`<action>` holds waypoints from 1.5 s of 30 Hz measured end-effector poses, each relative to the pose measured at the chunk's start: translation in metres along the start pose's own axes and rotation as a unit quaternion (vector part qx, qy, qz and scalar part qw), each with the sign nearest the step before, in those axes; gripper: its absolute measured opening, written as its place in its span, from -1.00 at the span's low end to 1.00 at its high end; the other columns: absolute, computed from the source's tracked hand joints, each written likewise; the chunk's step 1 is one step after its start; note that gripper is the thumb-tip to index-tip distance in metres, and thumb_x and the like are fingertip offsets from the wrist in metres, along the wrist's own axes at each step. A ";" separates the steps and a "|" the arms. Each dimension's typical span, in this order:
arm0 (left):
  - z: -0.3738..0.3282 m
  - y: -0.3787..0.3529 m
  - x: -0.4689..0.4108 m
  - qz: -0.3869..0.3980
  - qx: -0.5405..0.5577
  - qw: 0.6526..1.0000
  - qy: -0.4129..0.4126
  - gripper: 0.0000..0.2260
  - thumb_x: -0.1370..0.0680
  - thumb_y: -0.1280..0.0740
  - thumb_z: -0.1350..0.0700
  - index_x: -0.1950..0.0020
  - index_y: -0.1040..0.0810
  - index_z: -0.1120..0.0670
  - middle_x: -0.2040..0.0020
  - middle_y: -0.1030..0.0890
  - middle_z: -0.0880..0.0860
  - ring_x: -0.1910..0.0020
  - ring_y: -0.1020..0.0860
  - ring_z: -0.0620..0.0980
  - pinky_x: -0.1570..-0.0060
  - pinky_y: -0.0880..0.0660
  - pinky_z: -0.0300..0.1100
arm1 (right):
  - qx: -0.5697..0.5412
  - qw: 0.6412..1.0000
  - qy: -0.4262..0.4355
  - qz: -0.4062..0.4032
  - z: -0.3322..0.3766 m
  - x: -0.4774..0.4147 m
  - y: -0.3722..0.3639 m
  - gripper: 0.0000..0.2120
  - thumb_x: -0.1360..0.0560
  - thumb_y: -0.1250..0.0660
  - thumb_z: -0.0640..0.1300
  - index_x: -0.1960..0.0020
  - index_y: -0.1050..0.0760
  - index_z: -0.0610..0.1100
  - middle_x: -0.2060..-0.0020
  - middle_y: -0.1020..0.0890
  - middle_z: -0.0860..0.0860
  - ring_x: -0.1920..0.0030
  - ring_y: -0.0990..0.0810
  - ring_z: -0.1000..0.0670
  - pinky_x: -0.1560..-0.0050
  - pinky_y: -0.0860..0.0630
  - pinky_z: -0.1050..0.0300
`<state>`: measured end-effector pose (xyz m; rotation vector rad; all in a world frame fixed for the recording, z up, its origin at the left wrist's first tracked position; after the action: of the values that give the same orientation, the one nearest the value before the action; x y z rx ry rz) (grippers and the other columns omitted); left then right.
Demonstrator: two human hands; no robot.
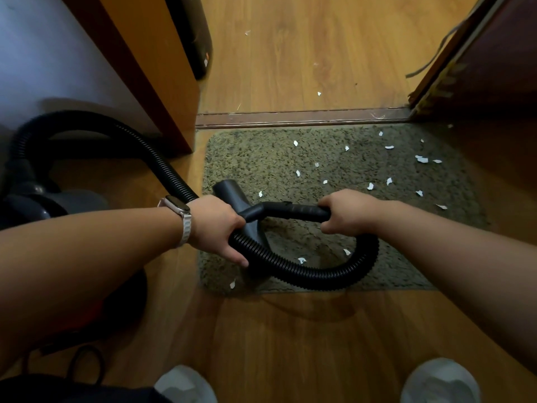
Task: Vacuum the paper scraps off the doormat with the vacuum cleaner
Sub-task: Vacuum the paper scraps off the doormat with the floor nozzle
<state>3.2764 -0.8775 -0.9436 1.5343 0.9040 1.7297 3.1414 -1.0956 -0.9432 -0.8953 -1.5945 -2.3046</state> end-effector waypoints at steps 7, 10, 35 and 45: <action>-0.004 -0.001 0.003 -0.015 0.010 1.000 -0.001 -0.34 -0.29 -0.06 -0.64 0.12 -0.45 -0.07 0.33 -0.51 -0.10 0.35 -0.53 -0.08 0.27 -0.56 -0.12 | -0.004 0.999 -0.028 -0.037 -0.006 0.002 0.001 -0.89 -0.43 -0.38 0.01 0.10 -0.51 0.01 0.29 -0.54 0.08 0.19 -0.56 -0.03 0.23 -0.42 0.14; -0.002 0.001 0.003 -0.026 0.019 0.999 0.005 -0.36 -0.30 -0.05 -0.64 0.16 -0.42 -0.07 0.34 -0.50 -0.10 0.36 -0.52 -0.07 0.28 -0.56 -0.12 | -0.025 0.995 -0.076 -0.065 -0.019 0.003 0.008 -0.85 -0.43 -0.40 0.03 0.04 -0.54 0.02 0.26 -0.57 0.07 0.19 -0.56 -0.03 0.26 -0.41 0.16; 0.009 -0.065 0.043 -0.002 0.076 0.996 -0.050 -0.28 -0.28 0.21 -0.63 0.13 -0.37 -0.07 0.25 -0.57 -0.04 0.27 -0.56 0.05 0.19 -0.57 -0.03 | 0.060 0.997 0.053 -0.010 0.026 -0.013 -0.013 -0.88 -0.43 -0.36 0.02 0.08 -0.47 0.06 0.35 -0.50 0.12 0.26 -0.51 -0.01 0.30 -0.36 0.16; -0.012 -0.086 0.051 -0.062 0.078 0.989 -0.109 -0.24 -0.36 0.20 -0.59 0.10 -0.48 -0.02 0.24 -0.58 -0.04 0.27 -0.57 0.02 0.24 -0.54 -0.07 | 0.076 0.995 0.051 -0.043 0.028 -0.005 -0.028 -0.86 -0.47 -0.31 0.05 0.01 -0.44 0.07 0.37 -0.47 0.10 0.35 -0.46 0.03 0.40 -0.28 0.15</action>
<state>3.2613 -0.7889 -0.9880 1.6932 1.0174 1.4000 3.1421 -1.0598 -0.9617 -0.6769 -1.7682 -2.2086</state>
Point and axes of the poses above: each hand's wrist, its own x-axis away from the middle knuckle, its own y-axis out of the back of the hand, z = x × y, the point moved 3 cm from there along -x, towards the middle knuckle
